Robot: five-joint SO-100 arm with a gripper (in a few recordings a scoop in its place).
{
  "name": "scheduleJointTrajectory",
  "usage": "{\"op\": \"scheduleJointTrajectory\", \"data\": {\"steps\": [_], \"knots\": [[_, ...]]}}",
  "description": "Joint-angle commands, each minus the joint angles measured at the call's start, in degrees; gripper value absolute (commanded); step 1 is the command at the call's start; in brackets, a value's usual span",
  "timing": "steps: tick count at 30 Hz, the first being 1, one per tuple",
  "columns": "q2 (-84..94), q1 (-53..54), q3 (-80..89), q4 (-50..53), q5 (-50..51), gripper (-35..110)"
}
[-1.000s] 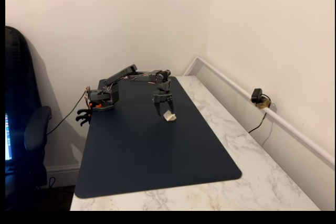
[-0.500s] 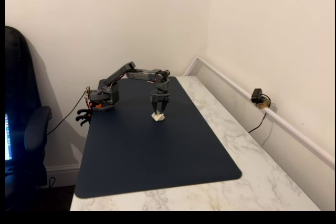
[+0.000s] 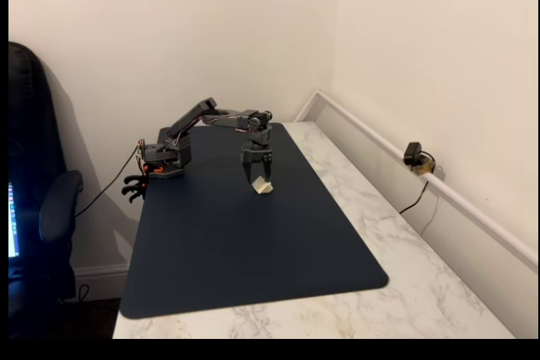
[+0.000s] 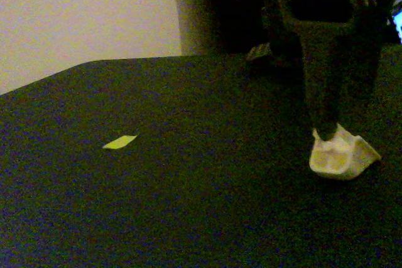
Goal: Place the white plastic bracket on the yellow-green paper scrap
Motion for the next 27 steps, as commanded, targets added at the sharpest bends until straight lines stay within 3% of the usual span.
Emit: {"op": "scheduleJointTrajectory", "data": {"steps": [1,9,19,27], "knots": [[8.3,0.0,-0.6,3.2,1.8,23],[8.0,-0.5,-5.5,3.2,13.9,23],[8.0,-1.1,-3.5,3.2,38.5,31],[6.4,-0.2,-1.7,3.2,45.8,32]]}}
